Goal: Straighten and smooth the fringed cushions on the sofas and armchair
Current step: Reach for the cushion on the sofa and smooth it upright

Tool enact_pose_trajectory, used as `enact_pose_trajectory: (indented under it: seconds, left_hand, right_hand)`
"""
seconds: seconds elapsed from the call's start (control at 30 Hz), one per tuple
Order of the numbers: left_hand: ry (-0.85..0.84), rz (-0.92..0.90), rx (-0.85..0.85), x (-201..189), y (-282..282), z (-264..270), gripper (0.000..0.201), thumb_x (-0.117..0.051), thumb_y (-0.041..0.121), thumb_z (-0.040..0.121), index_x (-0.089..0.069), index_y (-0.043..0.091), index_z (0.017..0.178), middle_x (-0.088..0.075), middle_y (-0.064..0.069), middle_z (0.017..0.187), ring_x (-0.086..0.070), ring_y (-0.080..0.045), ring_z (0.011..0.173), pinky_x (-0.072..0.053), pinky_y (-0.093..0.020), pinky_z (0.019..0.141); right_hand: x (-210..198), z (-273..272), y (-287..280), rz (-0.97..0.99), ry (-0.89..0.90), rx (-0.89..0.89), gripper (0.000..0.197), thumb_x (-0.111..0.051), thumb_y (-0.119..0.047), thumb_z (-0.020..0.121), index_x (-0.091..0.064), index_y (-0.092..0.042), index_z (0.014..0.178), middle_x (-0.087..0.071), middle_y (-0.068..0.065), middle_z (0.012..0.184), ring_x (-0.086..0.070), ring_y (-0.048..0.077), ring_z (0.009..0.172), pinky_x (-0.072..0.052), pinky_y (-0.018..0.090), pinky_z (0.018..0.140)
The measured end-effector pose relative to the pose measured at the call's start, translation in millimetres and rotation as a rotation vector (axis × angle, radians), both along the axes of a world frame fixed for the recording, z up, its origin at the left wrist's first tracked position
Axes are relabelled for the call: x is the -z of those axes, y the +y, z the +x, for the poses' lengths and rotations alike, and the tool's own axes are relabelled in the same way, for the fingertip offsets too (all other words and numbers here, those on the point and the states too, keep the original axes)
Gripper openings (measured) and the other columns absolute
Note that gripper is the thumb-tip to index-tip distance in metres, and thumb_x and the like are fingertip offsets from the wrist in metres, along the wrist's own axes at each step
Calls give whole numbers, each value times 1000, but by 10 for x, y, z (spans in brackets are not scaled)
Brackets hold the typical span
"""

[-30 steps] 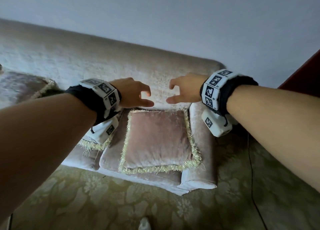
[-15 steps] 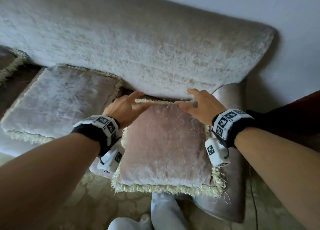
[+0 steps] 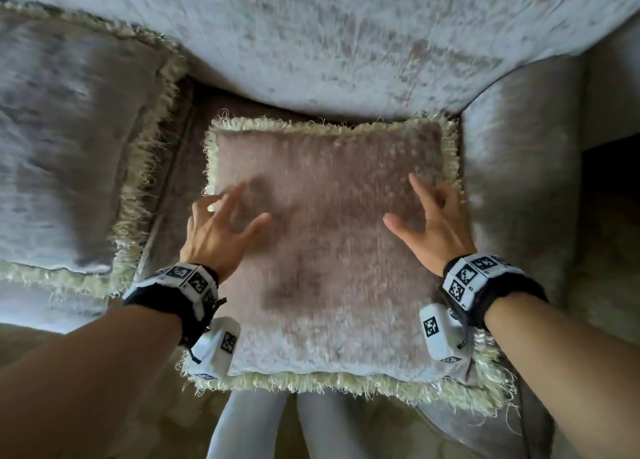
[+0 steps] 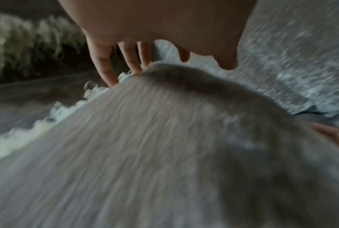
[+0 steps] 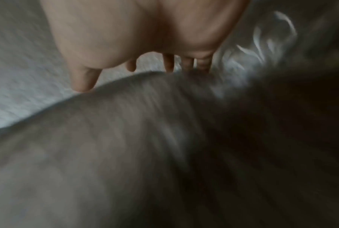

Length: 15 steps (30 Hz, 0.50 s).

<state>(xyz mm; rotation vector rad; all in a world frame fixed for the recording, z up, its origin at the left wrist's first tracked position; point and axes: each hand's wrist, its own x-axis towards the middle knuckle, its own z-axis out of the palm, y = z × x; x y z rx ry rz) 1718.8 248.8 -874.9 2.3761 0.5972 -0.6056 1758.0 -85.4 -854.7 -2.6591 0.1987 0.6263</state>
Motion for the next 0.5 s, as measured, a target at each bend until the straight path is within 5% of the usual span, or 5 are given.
enact_pose_trajectory:
  seconds: [0.07,0.23,0.4,0.5]
  left_hand:
    - [47,-14,-44,148,15,-65,81,-52,90,66,-15,76,137,-21,-3,156,-30,-36,143,-39,-57,107]
    - [67,-158,-141,375,10,36,112,-63,94,41,0,82,133,-23,-11,161,-35,-43,141,-34,-62,111]
    - [46,-306,-159,453,28,141,122,-75,81,42,-1,77,139,-39,-3,157,-52,-34,130,-44,-49,106]
    - [-24,-373,-179,458,15,149,119,-79,66,48,-12,68,146,-45,5,152,-54,-22,127,-42,-34,100]
  right_hand:
    - [168,-84,-40,-6,29,79,96,-43,-92,67,-4,-59,149,-7,8,158,-23,38,143,-31,56,112]
    - [339,-74,-48,-1,93,189,104,-51,-91,63,11,-67,143,6,14,162,-14,44,146,-25,62,113]
    - [507,-43,-120,100,127,210,106,-47,-98,56,15,-71,138,-34,17,155,-48,39,131,-41,51,107]
    - [550,-66,-82,188,62,237,106,-52,-97,55,4,-71,141,-37,9,155,-46,33,134,-38,47,110]
